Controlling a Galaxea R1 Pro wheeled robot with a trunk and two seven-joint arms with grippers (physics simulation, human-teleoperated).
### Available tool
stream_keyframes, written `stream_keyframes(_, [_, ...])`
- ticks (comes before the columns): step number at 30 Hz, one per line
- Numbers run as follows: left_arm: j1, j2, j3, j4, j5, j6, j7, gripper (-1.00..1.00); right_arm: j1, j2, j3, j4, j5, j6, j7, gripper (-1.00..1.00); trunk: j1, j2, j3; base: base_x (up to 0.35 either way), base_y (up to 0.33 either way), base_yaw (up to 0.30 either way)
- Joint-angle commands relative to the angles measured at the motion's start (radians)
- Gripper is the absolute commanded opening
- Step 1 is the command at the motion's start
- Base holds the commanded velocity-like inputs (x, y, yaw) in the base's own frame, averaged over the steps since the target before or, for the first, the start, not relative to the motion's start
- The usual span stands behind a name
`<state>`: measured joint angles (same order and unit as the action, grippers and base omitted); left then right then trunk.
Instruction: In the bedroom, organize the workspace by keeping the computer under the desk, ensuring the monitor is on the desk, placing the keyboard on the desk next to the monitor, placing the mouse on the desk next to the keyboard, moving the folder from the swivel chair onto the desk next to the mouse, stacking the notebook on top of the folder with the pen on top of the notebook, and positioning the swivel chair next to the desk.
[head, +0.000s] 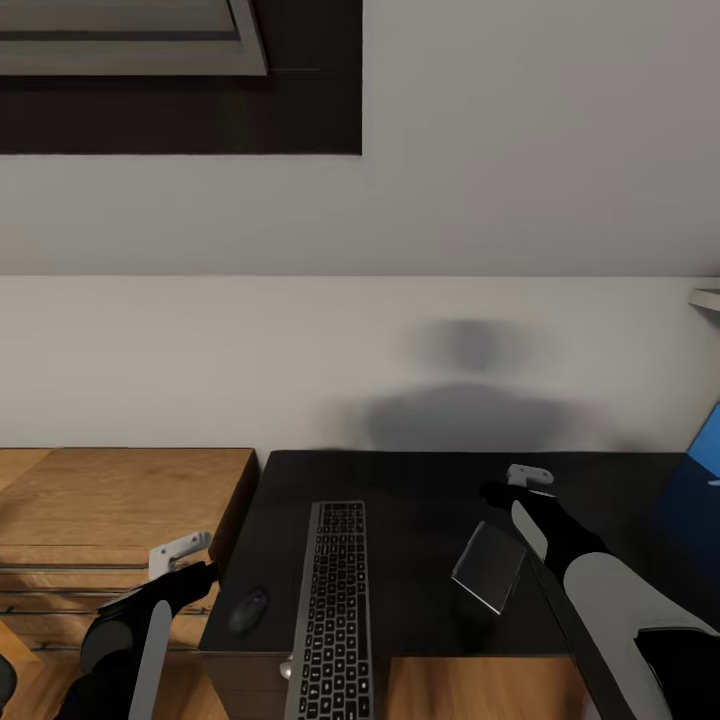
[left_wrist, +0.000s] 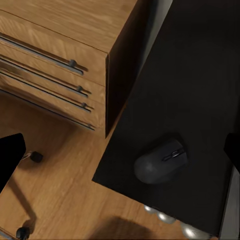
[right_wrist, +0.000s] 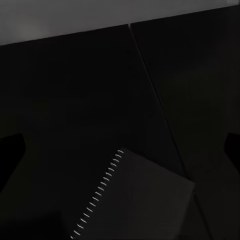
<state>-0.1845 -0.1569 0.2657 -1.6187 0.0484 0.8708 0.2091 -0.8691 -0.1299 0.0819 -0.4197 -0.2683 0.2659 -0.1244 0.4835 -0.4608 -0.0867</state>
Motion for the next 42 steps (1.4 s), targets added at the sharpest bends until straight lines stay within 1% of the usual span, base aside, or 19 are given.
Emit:
stream_keyframes(1, [-0.001,-0.001,0.001,-0.001,0.005,0.004,0.004,1.00,-0.001,-0.001,0.008,-0.002,-0.010,0.005,-0.007,1.00,0.001,-0.002,-0.002,0.241,-0.001,0.000])
stream_keyframes(8, [-0.001,-0.001,0.001,-0.001,0.005,0.005,0.004,1.00,-0.001,-0.001,0.009,0.000,-0.006,0.004,-0.007,1.00,0.001,-0.002,-0.002,0.266,0.000,0.000])
stream_keyframes(14, [-0.001,-0.001,0.001,-0.001,0.005,0.005,0.004,1.00,-0.001,0.001,0.019,0.006,-0.005,0.007,-0.008,1.00,0.001,-0.002,-0.002,0.063,0.000,0.000])
stream_keyframes(18, [-0.001,-0.001,0.002,-0.001,0.005,0.005,0.003,1.00,-0.001,0.001,0.033,0.008,-0.005,0.010,-0.010,1.00,0.001,-0.002,-0.002,0.015,0.000,0.000])
stream_keyframes(21, [-0.001,-0.001,0.004,-0.001,0.006,0.006,0.003,1.00,-0.001,0.001,0.040,0.009,-0.006,0.024,-0.013,1.00,0.001,-0.002,-0.002,0.005,0.000,0.000])
stream_keyframes(30, [-0.001,-0.003,0.005,-0.001,0.008,0.005,0.004,1.00,-0.001,0.001,0.041,0.007,-0.008,0.115,-0.015,1.00,0.035,-0.065,-0.030,0.001,0.000,0.000])
stream_keyframes(42, [-0.001,-0.003,0.006,-0.001,0.008,0.005,0.005,1.00,-0.001,0.001,0.044,0.007,-0.005,0.124,-0.015,1.00,0.081,-0.149,-0.068,0.000,0.000,0.000])
